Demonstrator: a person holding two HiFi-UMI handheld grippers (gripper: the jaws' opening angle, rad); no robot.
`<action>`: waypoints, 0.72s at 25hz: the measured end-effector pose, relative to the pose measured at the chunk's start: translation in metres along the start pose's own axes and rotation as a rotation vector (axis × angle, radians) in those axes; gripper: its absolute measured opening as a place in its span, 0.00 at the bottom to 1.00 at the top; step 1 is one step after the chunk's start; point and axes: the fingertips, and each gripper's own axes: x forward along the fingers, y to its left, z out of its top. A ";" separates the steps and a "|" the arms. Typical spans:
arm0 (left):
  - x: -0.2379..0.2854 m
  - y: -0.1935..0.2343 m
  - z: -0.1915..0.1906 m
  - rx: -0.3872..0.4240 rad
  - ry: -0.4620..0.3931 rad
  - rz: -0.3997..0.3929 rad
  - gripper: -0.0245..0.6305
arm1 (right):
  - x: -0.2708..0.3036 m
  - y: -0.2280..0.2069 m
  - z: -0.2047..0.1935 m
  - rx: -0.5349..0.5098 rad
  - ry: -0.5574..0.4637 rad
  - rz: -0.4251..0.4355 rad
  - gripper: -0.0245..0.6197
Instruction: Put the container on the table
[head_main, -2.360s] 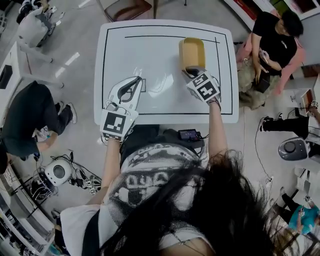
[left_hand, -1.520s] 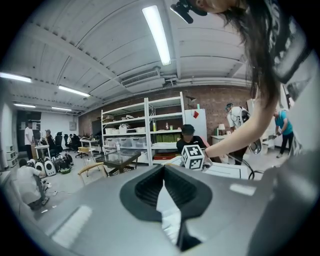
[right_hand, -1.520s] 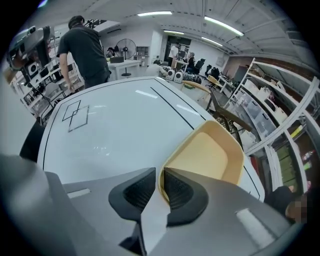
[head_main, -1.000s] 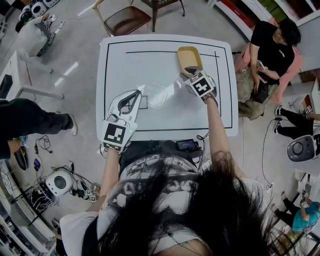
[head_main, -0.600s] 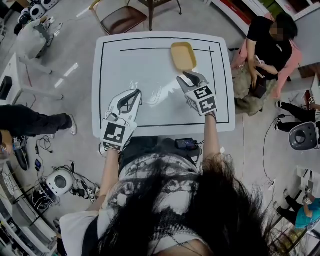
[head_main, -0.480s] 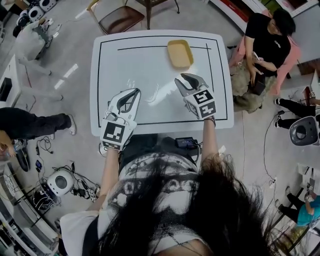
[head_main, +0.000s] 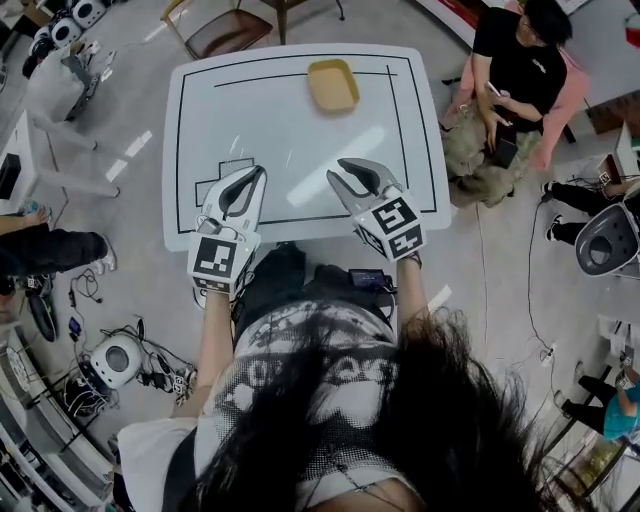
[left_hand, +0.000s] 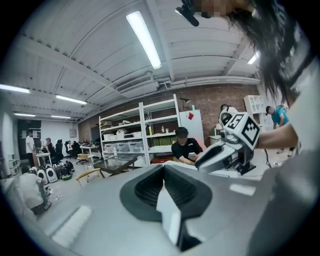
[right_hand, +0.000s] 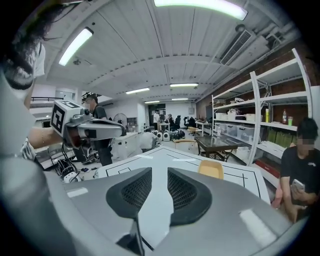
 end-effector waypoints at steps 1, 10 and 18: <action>-0.004 -0.008 0.001 -0.001 0.000 0.007 0.04 | -0.008 0.004 -0.002 -0.001 -0.007 0.006 0.20; -0.040 -0.078 -0.001 -0.047 0.012 0.053 0.04 | -0.072 0.034 -0.026 -0.002 -0.055 0.062 0.14; -0.066 -0.094 -0.009 -0.027 0.045 0.052 0.04 | -0.079 0.065 -0.033 -0.010 -0.062 0.091 0.14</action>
